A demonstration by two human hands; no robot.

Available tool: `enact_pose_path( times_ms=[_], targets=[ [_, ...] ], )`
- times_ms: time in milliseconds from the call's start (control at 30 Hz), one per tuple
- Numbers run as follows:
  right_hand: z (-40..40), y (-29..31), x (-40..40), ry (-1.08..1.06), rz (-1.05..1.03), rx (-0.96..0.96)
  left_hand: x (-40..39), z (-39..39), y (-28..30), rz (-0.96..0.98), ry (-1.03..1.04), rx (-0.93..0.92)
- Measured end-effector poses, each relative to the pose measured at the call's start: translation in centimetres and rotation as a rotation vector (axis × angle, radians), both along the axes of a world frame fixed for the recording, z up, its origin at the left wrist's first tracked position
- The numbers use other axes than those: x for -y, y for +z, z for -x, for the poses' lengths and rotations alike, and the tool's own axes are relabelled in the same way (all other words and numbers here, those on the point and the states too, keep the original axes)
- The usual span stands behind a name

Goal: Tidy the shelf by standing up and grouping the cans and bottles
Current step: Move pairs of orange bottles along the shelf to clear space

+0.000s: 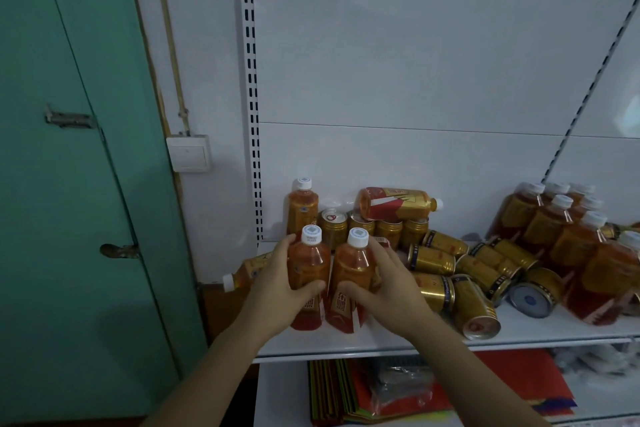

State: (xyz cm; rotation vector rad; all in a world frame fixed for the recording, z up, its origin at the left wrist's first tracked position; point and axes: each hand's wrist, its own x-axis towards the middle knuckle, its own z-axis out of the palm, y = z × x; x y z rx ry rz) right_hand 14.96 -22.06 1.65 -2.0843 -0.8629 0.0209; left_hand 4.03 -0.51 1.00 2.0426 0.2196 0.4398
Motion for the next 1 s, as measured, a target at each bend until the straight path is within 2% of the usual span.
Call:
enact_pose_path(
  times_ms=[133, 200, 267, 367, 567, 700, 1000],
  targets=[
    [0.0, -1.7, 0.0, -0.069, -0.093, -0.114, -1.2, -0.1, -0.3, 0.039, -0.120, -0.035],
    [0.5, -2.3, -0.1, -0.093, -0.105, -0.097, -1.7, 0.1, -0.4, 0.025, -0.162, -0.040],
    [0.9, -2.7, -0.2, -0.085, -0.126, -0.069, -1.7, 0.2, -0.3, 0.013, -0.158, -0.025],
    [1.8, -2.1, -0.2, -0.060, -0.182, -0.127, -1.0, 0.7, 0.3, 0.029, -0.097, 0.008],
    [6.1, 2.1, 3.1, -0.096, -0.392, -0.152, 2.1, 3.0, 3.4, 0.086, -0.085, 0.166],
    [8.5, 4.9, 7.6, -0.205, -0.502, -0.074, 6.1, 3.0, 6.2, 0.043, -0.193, 0.256],
    [12.7, 5.1, 23.5, -0.501, -0.445, 0.046, 22.1, 0.6, 6.1, 0.076, -0.466, 0.302]
  ],
)
